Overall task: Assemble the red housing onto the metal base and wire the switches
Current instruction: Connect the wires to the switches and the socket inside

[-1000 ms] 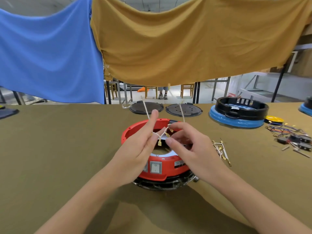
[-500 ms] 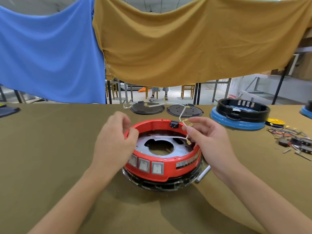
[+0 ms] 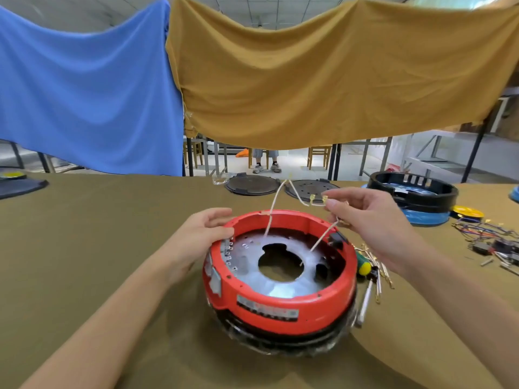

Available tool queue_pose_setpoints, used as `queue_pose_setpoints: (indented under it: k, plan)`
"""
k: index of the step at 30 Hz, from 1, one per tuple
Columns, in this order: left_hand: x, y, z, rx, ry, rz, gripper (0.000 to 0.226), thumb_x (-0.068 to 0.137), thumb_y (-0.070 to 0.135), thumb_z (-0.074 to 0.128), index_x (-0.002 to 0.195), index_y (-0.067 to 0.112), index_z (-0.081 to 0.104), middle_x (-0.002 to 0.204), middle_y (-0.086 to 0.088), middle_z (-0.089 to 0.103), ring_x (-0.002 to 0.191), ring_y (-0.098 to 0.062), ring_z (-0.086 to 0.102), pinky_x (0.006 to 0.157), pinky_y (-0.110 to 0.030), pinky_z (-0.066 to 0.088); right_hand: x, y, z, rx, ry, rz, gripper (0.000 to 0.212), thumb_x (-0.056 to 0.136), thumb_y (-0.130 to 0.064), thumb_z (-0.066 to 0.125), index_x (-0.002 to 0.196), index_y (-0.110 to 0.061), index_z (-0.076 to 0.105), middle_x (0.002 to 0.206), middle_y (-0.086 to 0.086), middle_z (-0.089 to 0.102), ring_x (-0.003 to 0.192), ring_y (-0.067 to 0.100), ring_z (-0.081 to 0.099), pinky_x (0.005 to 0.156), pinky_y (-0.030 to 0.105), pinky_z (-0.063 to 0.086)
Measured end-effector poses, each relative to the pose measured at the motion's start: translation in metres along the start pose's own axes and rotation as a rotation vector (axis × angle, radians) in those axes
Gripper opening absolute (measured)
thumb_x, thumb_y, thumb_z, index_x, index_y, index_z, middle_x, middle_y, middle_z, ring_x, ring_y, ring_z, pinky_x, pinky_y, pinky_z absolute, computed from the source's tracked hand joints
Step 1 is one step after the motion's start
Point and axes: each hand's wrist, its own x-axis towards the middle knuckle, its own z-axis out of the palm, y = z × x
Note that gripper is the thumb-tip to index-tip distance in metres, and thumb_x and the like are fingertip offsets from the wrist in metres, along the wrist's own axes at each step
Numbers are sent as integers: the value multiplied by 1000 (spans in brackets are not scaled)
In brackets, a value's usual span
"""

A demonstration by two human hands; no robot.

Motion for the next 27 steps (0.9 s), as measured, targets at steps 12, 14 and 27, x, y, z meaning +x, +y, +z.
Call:
queue_pose_setpoints:
  k: [12, 14, 27]
  plan:
    - [-24, 10, -23, 223, -238, -188, 39, 73, 22, 74, 110, 21, 62, 85, 0, 70, 80, -10, 66, 71, -31, 53, 18, 12, 20, 124, -146, 86, 23, 84, -13, 76, 106, -14, 69, 84, 9, 77, 72, 15, 71, 68, 25, 57]
    - [-20, 9, -19, 196, -152, -132, 31, 79, 12, 70, 109, 19, 66, 90, -5, 71, 75, -11, 68, 73, -31, 55, 22, 12, 19, 172, -142, 107, 24, 83, -12, 77, 105, -10, 69, 85, 12, 77, 71, 17, 71, 68, 25, 58]
    - [-17, 8, -24, 233, -244, -194, 50, 62, 31, 76, 110, 25, 62, 95, 2, 73, 88, -9, 67, 73, -31, 56, 28, 12, 15, 271, -318, 243, 12, 83, -6, 72, 95, -9, 69, 88, 14, 76, 71, 16, 71, 61, 23, 57]
